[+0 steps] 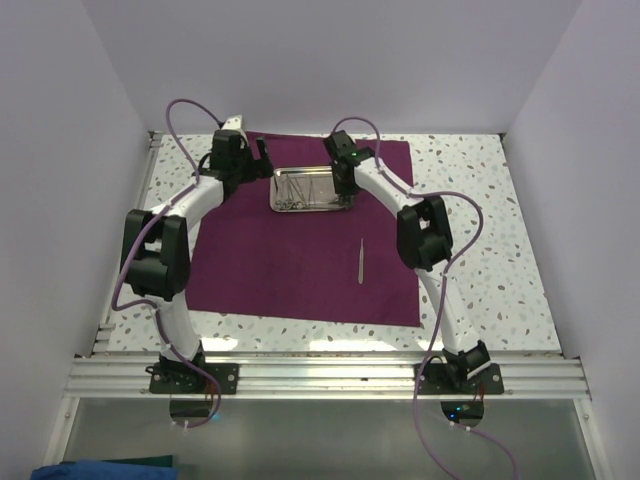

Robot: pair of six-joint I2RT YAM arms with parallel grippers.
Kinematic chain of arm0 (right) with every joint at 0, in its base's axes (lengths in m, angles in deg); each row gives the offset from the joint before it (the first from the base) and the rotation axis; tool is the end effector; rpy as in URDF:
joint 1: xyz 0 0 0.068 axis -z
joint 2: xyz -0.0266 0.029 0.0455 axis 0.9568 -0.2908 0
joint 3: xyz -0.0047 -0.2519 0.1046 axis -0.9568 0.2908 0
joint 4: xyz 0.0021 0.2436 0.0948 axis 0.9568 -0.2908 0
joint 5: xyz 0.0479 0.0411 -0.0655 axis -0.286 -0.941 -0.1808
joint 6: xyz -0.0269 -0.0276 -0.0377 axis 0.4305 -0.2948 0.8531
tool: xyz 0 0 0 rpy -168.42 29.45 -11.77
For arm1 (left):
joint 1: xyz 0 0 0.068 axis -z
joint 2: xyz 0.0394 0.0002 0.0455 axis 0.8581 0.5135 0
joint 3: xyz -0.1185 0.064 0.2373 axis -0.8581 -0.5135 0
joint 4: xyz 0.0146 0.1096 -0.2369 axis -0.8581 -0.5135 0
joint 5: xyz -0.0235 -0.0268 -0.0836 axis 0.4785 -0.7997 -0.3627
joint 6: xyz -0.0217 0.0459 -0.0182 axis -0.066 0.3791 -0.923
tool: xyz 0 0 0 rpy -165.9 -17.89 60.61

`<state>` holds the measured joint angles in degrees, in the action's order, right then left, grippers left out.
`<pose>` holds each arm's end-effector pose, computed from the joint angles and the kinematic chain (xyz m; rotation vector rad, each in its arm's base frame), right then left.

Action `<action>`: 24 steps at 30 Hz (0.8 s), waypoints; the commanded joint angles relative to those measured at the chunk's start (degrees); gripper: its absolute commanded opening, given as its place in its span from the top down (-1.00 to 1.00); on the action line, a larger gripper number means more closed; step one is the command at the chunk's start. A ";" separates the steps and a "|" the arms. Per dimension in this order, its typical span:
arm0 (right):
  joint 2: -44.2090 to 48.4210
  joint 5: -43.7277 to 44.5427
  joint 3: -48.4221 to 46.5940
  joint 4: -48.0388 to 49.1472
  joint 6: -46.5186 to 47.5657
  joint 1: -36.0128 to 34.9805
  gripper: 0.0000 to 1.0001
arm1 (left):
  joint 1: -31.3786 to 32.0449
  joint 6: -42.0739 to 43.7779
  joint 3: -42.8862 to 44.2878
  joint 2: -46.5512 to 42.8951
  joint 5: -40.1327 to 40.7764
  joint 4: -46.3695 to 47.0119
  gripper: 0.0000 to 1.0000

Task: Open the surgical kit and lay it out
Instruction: Pick up the medical item from the container, then place the medical item in the surgical kit.

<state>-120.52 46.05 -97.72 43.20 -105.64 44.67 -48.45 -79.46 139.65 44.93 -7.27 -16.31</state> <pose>0.4804 0.2488 0.1731 -0.1682 2.5361 -0.0678 0.4334 -0.0811 0.2371 -0.2373 2.1492 -0.3279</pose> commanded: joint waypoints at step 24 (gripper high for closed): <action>33.27 4.26 35.93 9.37 -5.54 -3.38 1.00 | 0.24 0.66 1.58 -0.47 -0.40 2.34 -0.99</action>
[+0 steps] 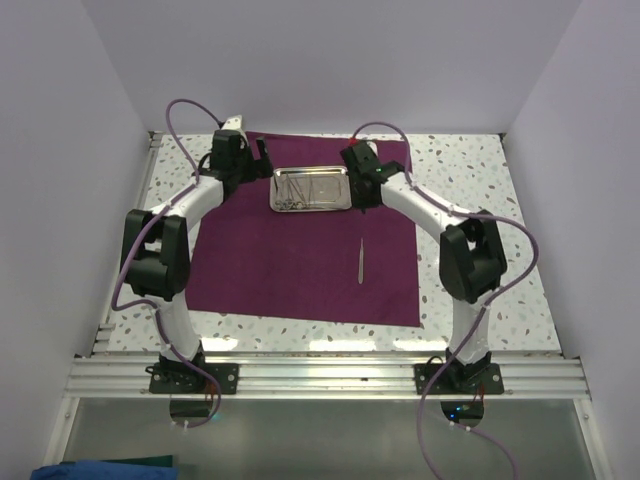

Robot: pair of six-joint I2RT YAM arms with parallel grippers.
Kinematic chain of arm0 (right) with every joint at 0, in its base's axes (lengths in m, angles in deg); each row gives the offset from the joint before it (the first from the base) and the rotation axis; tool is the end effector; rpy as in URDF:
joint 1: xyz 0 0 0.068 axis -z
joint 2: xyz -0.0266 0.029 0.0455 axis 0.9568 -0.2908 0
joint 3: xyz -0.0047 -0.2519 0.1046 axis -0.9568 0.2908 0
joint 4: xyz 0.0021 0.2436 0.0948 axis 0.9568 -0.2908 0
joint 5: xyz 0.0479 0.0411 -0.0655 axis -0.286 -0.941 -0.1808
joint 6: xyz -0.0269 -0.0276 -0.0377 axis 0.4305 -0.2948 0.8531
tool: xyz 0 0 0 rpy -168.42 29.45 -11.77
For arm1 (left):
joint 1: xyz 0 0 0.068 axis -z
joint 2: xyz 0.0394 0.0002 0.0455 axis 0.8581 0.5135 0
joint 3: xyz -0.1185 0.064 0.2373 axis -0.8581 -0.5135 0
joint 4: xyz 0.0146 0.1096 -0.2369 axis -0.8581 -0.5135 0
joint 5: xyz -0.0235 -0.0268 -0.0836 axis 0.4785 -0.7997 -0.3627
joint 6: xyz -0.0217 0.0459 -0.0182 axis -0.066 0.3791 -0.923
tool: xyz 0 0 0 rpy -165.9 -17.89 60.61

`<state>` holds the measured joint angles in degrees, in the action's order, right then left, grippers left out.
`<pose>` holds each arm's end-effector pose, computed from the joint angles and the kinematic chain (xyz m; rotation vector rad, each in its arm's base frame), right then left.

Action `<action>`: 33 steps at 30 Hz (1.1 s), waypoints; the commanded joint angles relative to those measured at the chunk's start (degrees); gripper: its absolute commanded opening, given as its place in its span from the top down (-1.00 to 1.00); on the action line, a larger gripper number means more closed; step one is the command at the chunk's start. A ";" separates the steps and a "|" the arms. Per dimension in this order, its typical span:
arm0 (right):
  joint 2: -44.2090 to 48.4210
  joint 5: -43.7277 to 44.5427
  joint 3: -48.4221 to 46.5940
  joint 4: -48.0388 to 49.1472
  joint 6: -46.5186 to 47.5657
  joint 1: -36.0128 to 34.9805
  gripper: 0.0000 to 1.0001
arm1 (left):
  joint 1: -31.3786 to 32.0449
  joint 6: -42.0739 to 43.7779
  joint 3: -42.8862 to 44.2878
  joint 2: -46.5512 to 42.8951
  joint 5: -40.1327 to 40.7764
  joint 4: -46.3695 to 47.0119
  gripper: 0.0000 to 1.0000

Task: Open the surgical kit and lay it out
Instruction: Place the medical item in the surgical kit.

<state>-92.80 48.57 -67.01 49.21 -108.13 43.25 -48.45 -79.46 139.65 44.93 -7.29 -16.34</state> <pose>0.3943 0.2131 0.2447 -0.1139 2.4745 -0.0615 0.4334 -0.0811 0.2370 -0.2372 2.1498 -0.3282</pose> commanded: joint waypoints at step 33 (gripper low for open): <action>-2.58 4.94 -8.34 0.91 -7.62 -5.94 -0.28 | 1.47 0.83 -0.44 -2.84 -0.38 2.63 -0.99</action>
<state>-89.00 54.49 -68.89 52.90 -116.83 33.94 -47.34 -79.46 139.62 44.25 -7.29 -16.40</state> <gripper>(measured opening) 0.643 0.996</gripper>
